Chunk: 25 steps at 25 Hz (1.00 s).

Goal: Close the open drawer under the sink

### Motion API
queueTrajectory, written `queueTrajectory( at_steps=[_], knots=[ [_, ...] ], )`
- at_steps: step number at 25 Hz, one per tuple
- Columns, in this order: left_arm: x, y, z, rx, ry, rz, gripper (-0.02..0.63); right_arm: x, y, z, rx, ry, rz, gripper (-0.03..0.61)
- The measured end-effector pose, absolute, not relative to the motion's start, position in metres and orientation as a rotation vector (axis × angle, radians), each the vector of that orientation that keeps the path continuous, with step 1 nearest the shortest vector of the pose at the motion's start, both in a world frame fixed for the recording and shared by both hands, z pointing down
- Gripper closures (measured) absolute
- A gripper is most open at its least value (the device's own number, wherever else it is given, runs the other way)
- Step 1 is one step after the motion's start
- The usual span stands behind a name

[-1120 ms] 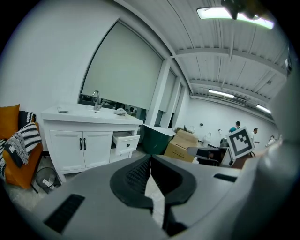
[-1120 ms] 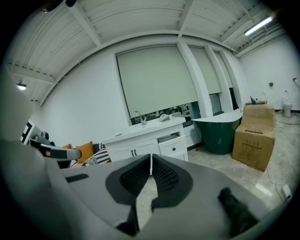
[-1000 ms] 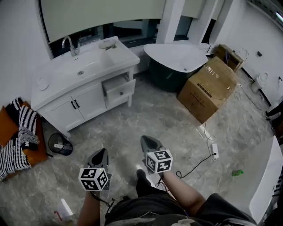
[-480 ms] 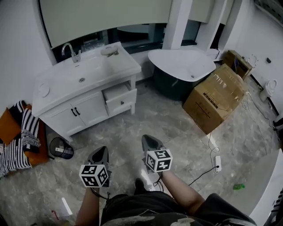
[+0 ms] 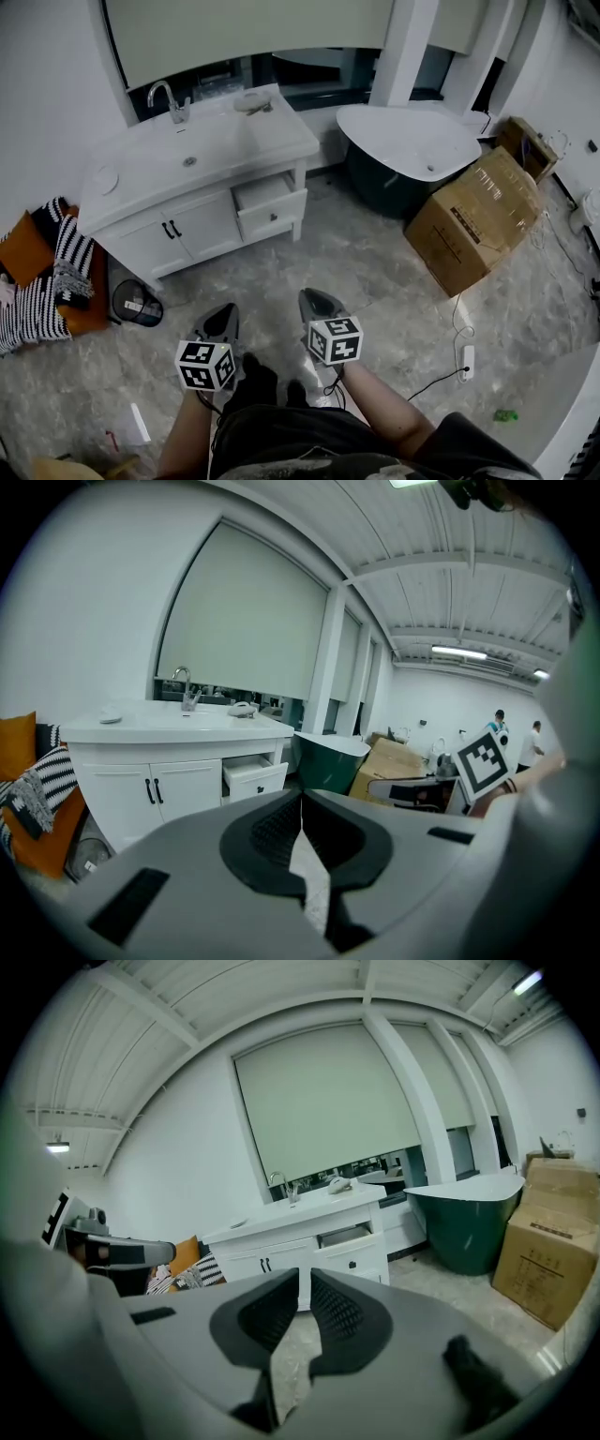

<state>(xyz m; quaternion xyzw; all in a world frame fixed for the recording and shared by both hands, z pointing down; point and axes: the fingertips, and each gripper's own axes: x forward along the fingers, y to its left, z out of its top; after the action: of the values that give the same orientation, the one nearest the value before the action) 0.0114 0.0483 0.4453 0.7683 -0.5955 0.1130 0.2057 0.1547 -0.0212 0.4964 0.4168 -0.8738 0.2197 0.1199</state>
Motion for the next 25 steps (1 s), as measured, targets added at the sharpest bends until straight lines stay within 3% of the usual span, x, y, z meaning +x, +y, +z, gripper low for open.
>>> queueTrajectory(
  at_steps=[9,20,25],
  knots=[
    [-0.021,0.014,0.455,2.109,-1.719,0.258,0.598,0.123,-0.049,0.52,1.138,-2.523,0.701,0.543],
    [-0.07,-0.083,0.491,2.075,-1.645,0.274,0.598,0.09,-0.151,0.543,1.265,-2.422,0.773,0.347],
    [-0.097,-0.124,0.507,2.06,-1.615,0.277,0.598,0.063,-0.186,0.559,1.216,-2.396,0.777,0.334]
  ],
)
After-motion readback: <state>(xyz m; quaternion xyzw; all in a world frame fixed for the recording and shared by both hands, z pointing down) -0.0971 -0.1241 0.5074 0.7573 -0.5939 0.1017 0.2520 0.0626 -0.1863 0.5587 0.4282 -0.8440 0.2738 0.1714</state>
